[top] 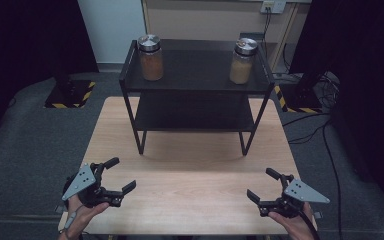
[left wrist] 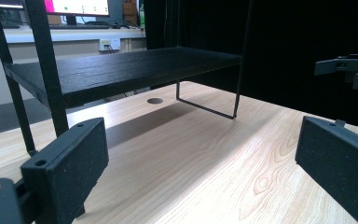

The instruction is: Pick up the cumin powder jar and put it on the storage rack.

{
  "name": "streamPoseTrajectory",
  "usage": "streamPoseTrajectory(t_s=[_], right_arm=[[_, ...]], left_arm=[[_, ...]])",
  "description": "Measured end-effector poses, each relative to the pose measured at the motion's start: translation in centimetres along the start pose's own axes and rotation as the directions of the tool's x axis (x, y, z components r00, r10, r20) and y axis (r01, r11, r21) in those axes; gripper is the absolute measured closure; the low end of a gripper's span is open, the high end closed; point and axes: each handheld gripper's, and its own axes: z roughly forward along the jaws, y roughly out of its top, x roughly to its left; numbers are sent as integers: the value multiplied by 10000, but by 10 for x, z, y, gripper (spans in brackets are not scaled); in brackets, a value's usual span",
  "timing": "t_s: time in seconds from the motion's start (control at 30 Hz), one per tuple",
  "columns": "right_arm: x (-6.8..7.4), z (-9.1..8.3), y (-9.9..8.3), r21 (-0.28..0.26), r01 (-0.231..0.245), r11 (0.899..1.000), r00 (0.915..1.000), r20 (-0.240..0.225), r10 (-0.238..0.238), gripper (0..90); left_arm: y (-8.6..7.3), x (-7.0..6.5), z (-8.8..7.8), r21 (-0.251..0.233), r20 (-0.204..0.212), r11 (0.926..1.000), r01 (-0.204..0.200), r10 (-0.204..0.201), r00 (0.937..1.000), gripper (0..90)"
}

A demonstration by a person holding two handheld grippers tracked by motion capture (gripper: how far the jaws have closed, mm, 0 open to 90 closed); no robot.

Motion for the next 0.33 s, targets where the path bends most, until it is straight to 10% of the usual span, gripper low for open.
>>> streamPoseTrajectory(t_s=[0.33], right_arm=[[0, -1, 0, -29, -57, 10000, 10000, 14, 57, 21]], left_arm=[[0, 0, 0, -30, -24, 10000, 46, -47, 10000, 14]])
